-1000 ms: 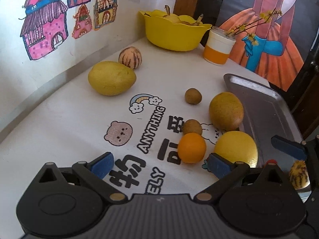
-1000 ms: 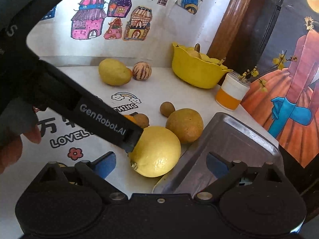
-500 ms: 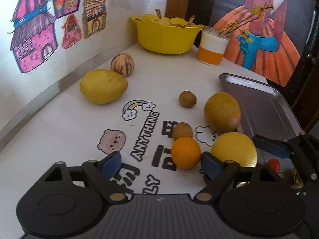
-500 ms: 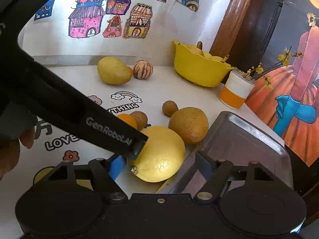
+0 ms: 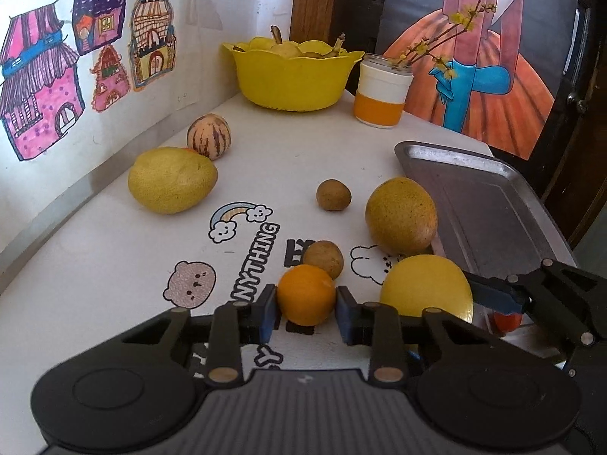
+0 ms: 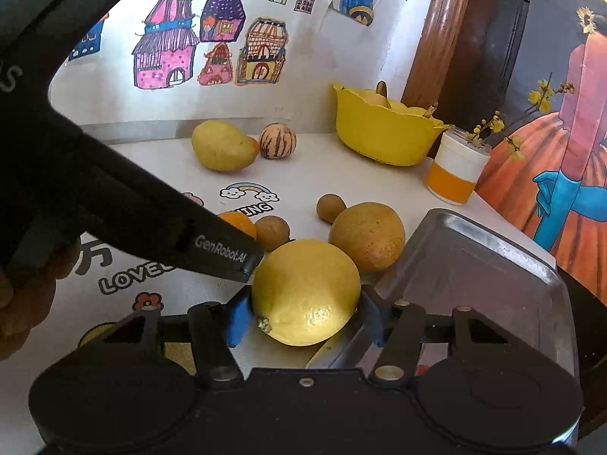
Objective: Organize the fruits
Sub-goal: 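Carry the orange with the left tool into the tray while the right tool releases the lemon there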
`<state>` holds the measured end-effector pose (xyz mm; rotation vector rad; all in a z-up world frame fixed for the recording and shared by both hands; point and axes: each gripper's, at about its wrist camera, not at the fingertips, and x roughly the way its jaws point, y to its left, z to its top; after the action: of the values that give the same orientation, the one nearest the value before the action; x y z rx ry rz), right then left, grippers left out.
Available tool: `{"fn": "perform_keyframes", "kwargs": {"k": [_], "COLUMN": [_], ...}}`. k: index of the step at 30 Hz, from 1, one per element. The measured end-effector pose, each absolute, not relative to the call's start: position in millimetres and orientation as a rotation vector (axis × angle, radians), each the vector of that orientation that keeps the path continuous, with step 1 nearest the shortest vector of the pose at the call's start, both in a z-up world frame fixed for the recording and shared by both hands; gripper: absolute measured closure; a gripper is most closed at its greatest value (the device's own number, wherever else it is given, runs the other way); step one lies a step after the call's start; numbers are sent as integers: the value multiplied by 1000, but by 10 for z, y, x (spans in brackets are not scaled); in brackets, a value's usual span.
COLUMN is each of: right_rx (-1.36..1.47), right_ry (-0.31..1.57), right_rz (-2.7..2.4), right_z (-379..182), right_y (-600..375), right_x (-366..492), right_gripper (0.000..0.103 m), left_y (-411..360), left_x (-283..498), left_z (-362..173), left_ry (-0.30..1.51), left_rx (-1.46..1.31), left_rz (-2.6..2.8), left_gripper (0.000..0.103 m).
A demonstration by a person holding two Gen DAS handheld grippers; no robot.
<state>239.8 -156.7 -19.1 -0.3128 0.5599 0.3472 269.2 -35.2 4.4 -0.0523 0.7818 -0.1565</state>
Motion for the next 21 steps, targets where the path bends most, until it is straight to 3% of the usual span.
{"fn": "perform_keyframes", "kwargs": {"k": [21], "right_rx": [-91], "right_ry": [350], "right_rz": [24], "right_z": [172], "right_y": [-2471], "right_x": [2043], "right_gripper": [43], "left_y": [-780], "left_x": [2571], "left_z": [376], "left_ry": [655], "left_rx": [-112], "left_rz": [-261], "left_gripper": [68]}}
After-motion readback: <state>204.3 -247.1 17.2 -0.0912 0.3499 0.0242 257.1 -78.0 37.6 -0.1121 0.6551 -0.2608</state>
